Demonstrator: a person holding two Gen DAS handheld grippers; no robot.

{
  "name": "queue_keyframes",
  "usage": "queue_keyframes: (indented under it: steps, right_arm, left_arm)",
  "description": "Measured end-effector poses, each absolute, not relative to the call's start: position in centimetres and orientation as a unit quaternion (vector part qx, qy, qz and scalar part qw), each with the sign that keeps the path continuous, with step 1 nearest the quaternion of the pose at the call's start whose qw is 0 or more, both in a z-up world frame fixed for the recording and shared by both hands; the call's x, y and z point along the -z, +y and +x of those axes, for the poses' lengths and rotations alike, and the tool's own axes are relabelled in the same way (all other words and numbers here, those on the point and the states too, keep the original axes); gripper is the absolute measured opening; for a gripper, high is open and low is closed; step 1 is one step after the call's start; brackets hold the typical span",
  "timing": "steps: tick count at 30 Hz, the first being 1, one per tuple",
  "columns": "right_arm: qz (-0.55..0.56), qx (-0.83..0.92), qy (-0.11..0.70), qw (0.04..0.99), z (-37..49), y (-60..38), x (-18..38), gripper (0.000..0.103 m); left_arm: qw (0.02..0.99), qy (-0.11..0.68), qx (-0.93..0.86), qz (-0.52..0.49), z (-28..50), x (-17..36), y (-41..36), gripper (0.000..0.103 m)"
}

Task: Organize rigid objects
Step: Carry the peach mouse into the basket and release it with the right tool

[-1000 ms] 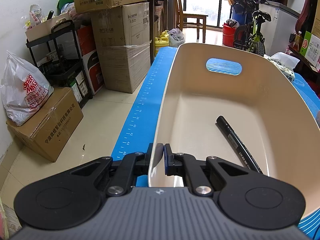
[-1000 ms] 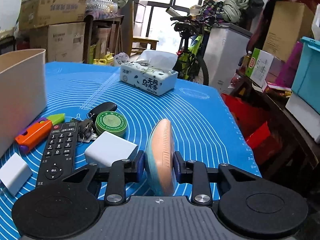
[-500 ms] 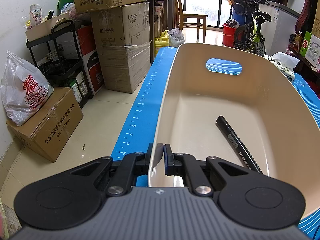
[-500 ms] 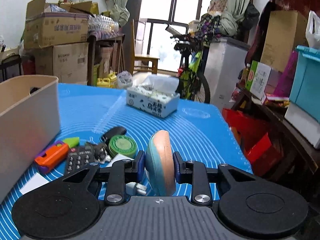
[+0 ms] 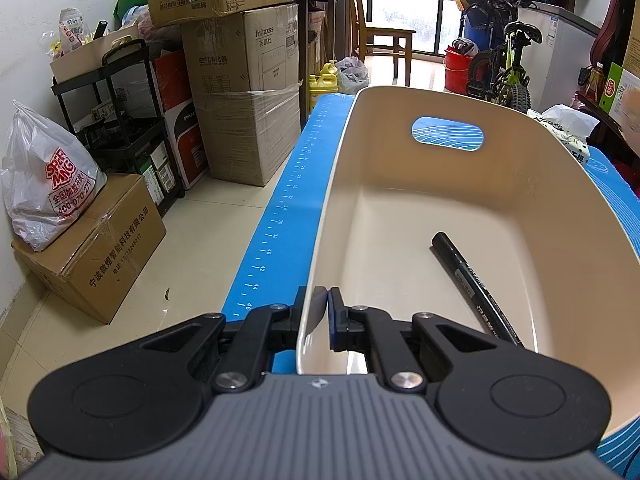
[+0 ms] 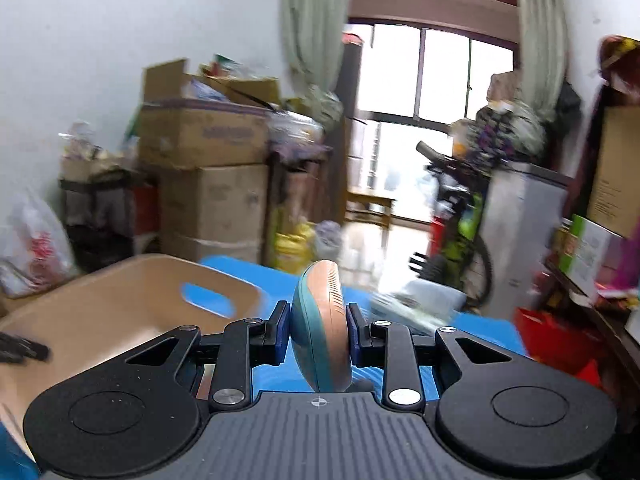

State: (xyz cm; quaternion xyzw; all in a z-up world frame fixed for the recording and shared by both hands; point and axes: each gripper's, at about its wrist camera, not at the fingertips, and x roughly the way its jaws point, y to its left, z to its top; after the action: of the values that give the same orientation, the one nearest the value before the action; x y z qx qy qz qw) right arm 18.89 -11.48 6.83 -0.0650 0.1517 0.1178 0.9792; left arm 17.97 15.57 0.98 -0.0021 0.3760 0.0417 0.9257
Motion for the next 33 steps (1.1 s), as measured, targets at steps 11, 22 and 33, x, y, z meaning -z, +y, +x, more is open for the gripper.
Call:
queue_keyframes:
  steps: [11,22,33]
  right_arm:
    - [-0.103,-0.22,0.183,0.953,19.2,-1.6,-6.1,0.036]
    - [-0.18,-0.242,0.279,0.911,21.3,3.8,-3.6,0.036]
    - [-0.231,-0.258,0.358,0.867,21.6,5.4,-1.2,0.036]
  left_arm:
    - [0.926,0.376,-0.04,-0.005,18.2,-0.8,15.4,0.01]
    - [0.926,0.377,-0.039,-0.006,18.2,-0.8,15.4,0.009]
    - [0.926,0.376,-0.039,-0.007,18.2,-0.8,15.5,0.009]
